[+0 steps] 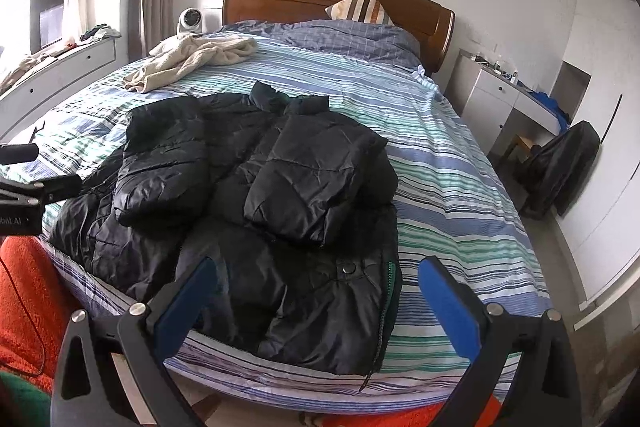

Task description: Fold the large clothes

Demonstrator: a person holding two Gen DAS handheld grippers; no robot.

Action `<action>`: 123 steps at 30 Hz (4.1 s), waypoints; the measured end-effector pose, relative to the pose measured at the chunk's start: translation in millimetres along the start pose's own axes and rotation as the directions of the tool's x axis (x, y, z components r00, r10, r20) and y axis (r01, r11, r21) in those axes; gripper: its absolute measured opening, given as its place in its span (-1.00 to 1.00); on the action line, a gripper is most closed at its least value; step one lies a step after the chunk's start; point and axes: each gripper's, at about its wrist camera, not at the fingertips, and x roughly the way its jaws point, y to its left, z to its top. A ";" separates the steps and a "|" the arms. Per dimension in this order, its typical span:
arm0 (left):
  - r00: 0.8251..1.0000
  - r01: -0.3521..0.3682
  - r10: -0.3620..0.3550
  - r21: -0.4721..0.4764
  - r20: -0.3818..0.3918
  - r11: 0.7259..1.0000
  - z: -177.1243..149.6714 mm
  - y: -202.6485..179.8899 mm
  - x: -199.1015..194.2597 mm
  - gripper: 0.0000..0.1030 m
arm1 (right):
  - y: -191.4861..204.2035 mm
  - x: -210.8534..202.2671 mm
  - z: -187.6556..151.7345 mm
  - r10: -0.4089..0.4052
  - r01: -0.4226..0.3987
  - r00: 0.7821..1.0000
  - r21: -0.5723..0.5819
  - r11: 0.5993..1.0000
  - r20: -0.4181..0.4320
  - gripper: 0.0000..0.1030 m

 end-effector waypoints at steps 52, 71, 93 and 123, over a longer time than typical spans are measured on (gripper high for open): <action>0.997 -0.047 0.044 -0.045 -0.060 0.998 -11.8 17.2 7.7 0.99 | -442.2 139.6 -113.0 -0.022 0.209 0.969 0.766 0.608 -0.247 -0.19; 0.997 -0.046 0.049 0.062 -0.051 0.997 -7.5 -7.1 16.8 0.99 | -426.6 183.5 -174.2 0.022 0.150 0.980 0.815 0.560 -0.196 -0.57; 0.974 0.223 -0.175 0.464 -0.144 0.857 24.9 -12.0 151.5 -0.62 | -182.9 75.9 -89.3 0.133 -0.105 0.991 0.462 0.881 -0.027 -0.02; 0.990 0.037 -0.072 -0.264 -0.123 0.964 7.4 256.9 90.8 0.66 | -137.0 106.4 -94.6 0.346 -0.239 0.923 0.450 0.861 -0.171 0.31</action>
